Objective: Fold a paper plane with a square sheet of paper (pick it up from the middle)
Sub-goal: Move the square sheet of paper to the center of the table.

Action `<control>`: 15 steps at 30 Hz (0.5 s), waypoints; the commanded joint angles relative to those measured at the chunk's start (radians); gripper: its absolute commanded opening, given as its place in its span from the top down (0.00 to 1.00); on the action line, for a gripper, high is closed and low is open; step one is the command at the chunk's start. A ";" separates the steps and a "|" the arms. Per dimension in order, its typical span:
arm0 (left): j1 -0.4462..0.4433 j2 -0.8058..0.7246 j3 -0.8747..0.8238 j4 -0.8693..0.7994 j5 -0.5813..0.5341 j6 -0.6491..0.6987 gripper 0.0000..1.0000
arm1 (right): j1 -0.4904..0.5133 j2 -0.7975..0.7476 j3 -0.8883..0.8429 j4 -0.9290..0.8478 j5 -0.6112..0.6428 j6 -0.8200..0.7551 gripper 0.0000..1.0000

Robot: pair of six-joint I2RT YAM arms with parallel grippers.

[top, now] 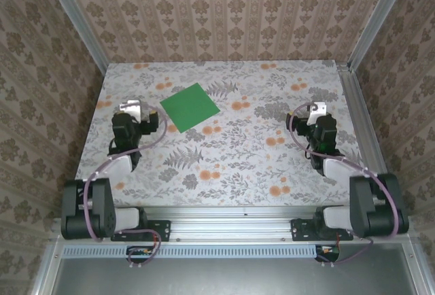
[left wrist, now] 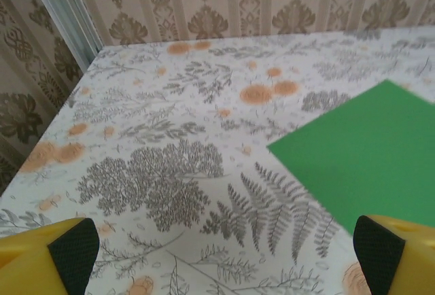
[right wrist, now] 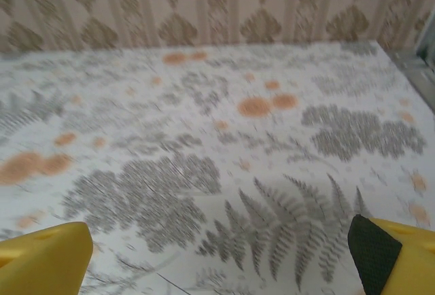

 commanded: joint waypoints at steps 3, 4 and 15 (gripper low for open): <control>-0.009 -0.038 0.195 -0.451 0.111 -0.117 0.00 | 0.001 -0.131 0.105 -0.259 -0.211 0.038 0.00; -0.012 -0.022 0.240 -0.512 0.139 -0.132 0.00 | 0.005 -0.146 0.128 -0.305 -0.248 0.048 0.00; -0.040 0.238 0.551 -0.846 0.275 -0.220 0.00 | 0.145 -0.167 0.329 -0.647 -0.447 0.060 0.00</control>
